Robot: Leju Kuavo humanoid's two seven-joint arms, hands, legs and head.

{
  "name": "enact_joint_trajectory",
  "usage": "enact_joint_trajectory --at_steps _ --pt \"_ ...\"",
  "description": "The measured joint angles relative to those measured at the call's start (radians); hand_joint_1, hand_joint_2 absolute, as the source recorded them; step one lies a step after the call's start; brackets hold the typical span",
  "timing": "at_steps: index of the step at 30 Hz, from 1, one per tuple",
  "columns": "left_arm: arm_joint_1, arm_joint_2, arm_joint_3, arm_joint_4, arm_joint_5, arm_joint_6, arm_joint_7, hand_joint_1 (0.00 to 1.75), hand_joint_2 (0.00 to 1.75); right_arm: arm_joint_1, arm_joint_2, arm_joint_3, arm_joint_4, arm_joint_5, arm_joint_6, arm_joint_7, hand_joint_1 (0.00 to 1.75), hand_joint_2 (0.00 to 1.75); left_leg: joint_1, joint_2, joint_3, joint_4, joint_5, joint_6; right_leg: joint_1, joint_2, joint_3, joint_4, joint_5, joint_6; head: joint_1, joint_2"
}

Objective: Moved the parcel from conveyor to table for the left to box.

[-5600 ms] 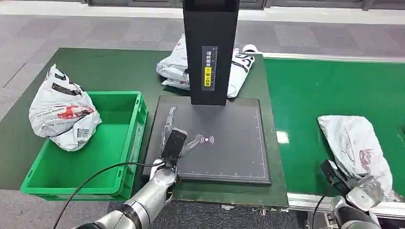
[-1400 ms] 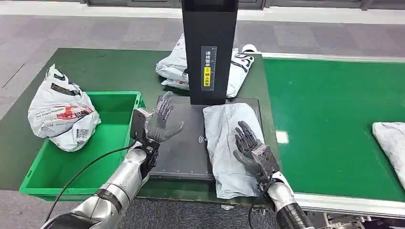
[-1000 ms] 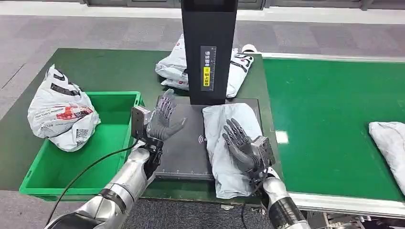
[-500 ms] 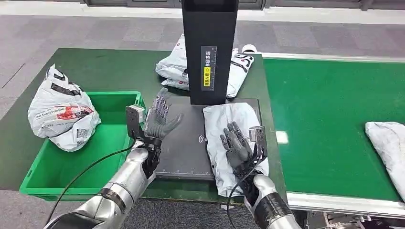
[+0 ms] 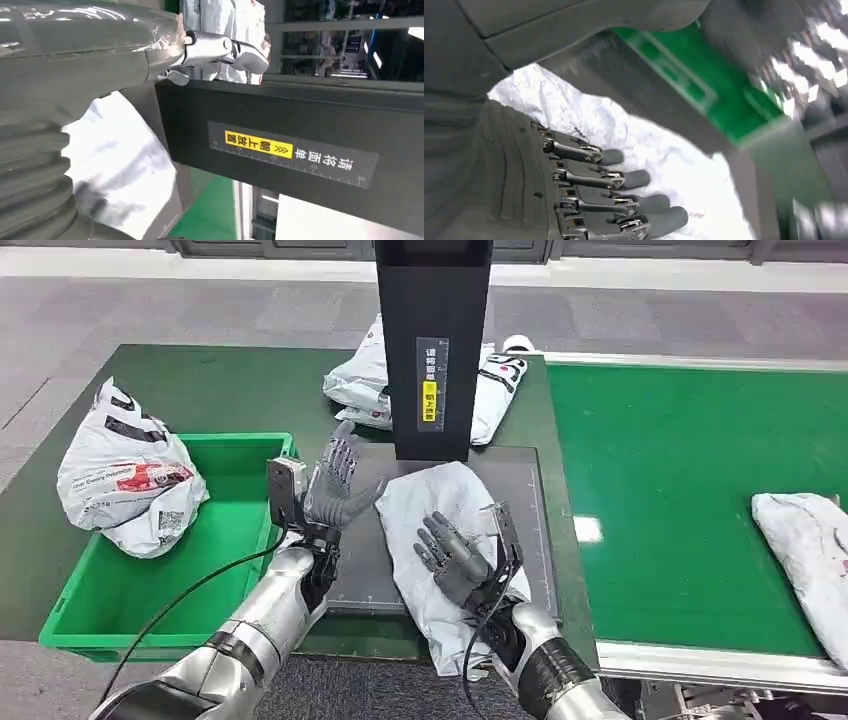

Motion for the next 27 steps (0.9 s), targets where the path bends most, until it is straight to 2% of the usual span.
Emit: enact_joint_trajectory --at_steps 4,7,15,18,21,27 --pt "0.000 0.000 -0.002 -0.002 0.000 0.000 0.000 0.00 1.75 -0.006 0.000 0.042 0.000 0.016 0.049 -0.046 0.00 1.75 0.001 0.000 0.000 0.000 0.000 0.000 0.000 0.000 0.000 0.000 0.000 0.000 0.000 0.000" --pt "0.001 0.001 -0.002 -0.011 -0.006 -0.001 0.000 0.00 1.75 -0.017 0.000 0.083 0.000 0.027 0.127 -0.109 0.00 1.75 0.001 0.000 -0.001 0.000 0.000 0.000 0.000 0.000 0.000 0.000 0.000 0.000 0.000 0.000" --pt "0.001 0.004 -0.002 -0.023 -0.021 -0.002 0.000 0.00 1.75 -0.032 0.001 0.133 0.000 0.002 0.203 -0.129 0.00 1.75 0.001 -0.003 -0.002 0.000 0.000 0.000 -0.001 -0.001 0.000 0.000 0.000 0.000 0.000 0.000" --pt "0.003 0.006 -0.002 -0.035 -0.037 -0.001 0.000 0.00 1.75 -0.040 0.001 0.139 -0.008 0.057 0.117 -0.201 0.00 1.75 0.001 -0.003 -0.002 0.000 0.000 0.000 -0.001 -0.001 0.000 0.000 0.000 0.000 0.000 0.000" --pt "0.011 0.011 -0.002 -0.050 -0.051 0.009 0.000 0.00 1.75 -0.042 -0.004 0.139 -0.049 0.138 -0.047 -0.284 0.00 1.75 0.001 -0.003 -0.002 0.000 0.000 0.000 -0.001 -0.001 -0.001 0.000 0.000 0.000 0.000 0.000" --pt "0.019 0.021 -0.002 -0.060 -0.081 0.037 0.000 0.00 1.75 -0.033 -0.026 0.132 -0.137 0.213 -0.195 -0.340 0.00 1.75 0.001 -0.003 -0.002 0.000 0.000 0.000 -0.001 -0.001 -0.001 0.000 0.000 0.000 0.000 0.000"
